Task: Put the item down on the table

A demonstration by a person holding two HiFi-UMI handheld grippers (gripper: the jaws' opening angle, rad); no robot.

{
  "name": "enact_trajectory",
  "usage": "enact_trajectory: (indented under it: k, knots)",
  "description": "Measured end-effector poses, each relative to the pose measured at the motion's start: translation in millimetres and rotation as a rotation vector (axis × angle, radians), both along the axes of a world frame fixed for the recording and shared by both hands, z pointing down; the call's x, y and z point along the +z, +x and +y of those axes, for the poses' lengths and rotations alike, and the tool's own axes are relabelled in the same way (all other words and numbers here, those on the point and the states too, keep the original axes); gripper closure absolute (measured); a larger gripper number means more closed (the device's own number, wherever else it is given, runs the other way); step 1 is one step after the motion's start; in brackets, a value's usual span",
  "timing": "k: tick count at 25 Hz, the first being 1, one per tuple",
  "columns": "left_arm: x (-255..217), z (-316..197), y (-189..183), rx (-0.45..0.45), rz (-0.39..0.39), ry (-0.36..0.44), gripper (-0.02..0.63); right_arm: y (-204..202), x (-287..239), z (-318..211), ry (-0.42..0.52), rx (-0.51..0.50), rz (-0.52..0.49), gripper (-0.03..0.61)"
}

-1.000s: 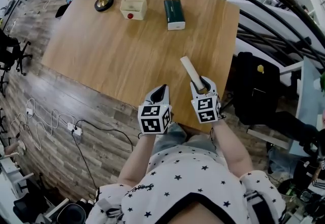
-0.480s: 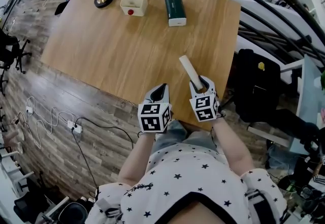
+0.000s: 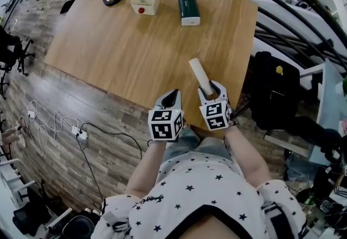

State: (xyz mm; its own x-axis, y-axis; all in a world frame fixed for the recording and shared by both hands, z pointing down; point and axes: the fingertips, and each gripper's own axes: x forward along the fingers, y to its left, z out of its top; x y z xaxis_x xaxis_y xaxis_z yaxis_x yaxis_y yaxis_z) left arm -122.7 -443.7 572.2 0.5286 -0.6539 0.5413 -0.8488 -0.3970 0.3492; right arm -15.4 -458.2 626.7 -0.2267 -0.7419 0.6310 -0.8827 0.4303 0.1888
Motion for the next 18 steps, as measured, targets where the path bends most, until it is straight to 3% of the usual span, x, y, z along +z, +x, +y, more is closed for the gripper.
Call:
enact_trajectory:
  k: [8, 18]
  knots:
    - [-1, 11, -7, -0.024, -0.003, 0.001, 0.603, -20, 6, 15, -0.028, -0.037, -0.032, 0.38]
    - [-7, 37, -13, -0.079, -0.002, 0.02, 0.603, -26, -13, 36, 0.007, -0.053, -0.1, 0.387]
